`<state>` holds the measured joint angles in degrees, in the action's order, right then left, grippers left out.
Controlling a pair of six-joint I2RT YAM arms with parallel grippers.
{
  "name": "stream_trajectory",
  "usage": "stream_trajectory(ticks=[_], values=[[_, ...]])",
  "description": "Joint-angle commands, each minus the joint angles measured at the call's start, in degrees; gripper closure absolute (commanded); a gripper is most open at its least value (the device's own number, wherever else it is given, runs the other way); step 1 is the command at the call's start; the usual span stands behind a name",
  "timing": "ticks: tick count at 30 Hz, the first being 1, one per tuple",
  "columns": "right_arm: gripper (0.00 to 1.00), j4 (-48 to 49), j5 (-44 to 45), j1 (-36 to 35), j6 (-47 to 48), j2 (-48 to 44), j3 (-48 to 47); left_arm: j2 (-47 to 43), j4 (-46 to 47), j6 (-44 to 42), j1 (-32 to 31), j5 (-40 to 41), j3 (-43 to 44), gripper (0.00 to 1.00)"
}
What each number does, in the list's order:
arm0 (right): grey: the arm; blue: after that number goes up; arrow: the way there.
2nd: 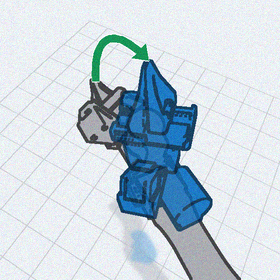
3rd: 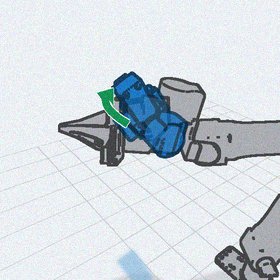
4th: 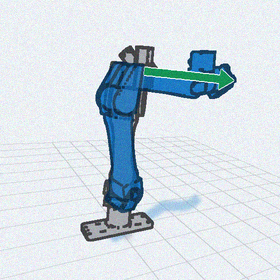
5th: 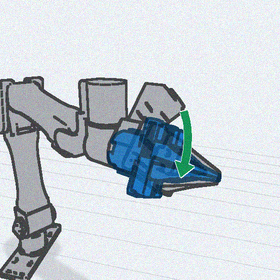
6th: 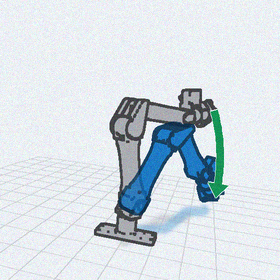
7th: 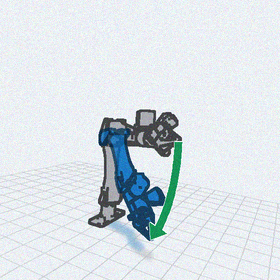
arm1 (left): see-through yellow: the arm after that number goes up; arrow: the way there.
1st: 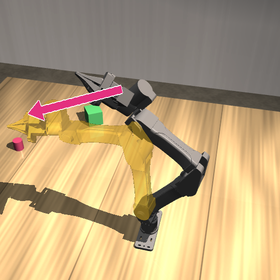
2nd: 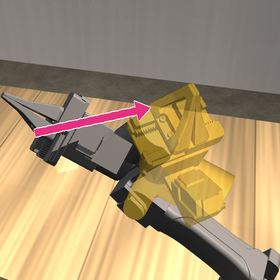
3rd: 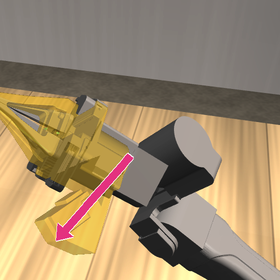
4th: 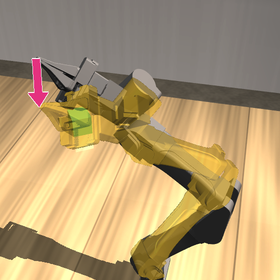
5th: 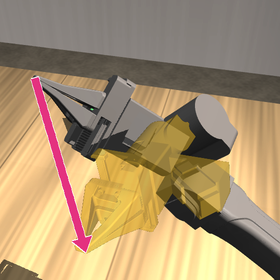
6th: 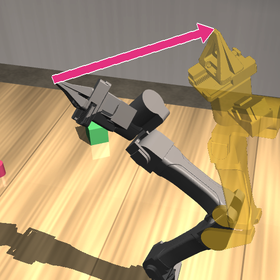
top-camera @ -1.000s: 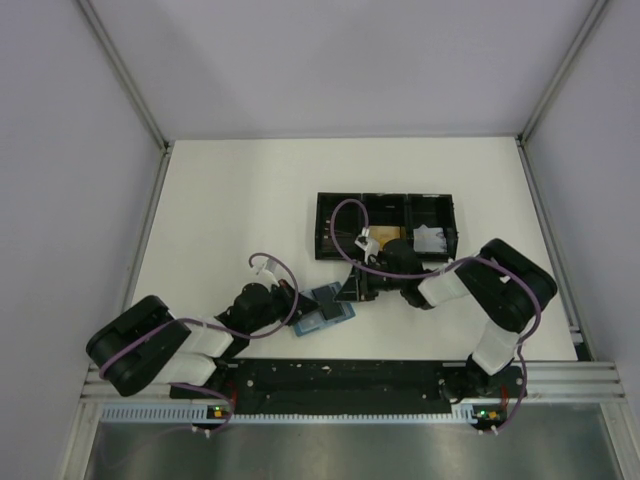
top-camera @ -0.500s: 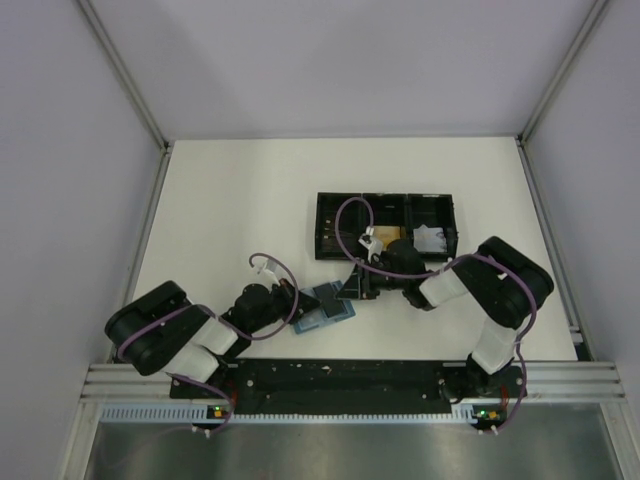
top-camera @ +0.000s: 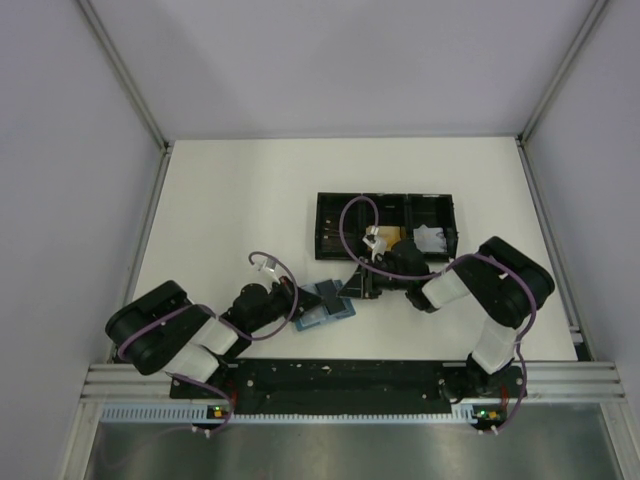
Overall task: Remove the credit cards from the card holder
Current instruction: Remove the credit card from the card holder.
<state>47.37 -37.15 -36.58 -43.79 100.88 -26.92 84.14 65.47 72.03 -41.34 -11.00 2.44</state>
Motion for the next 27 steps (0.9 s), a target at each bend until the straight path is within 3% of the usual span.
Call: stream_trajectory(ticks=[1,9,15,27], values=[[0.78,4.29,-2.48,0.10,-0.68,0.81,1.52,-3.10,8.62,-0.48,-0.23,-1.39,-6.31,1.00],[0.81,8.52,-6.18,0.10,-2.62,1.60,1.60,-3.19,9.23,-0.57,-0.14,-2.35,-5.95,1.00],[1.00,8.96,-5.39,0.63,-2.70,1.60,2.39,-4.24,8.19,-0.66,-0.14,-1.74,-6.48,1.00],[1.00,6.24,-4.25,3.62,-1.30,1.60,3.63,-12.24,-4.99,-2.15,-0.14,1.51,-7.88,1.00]])
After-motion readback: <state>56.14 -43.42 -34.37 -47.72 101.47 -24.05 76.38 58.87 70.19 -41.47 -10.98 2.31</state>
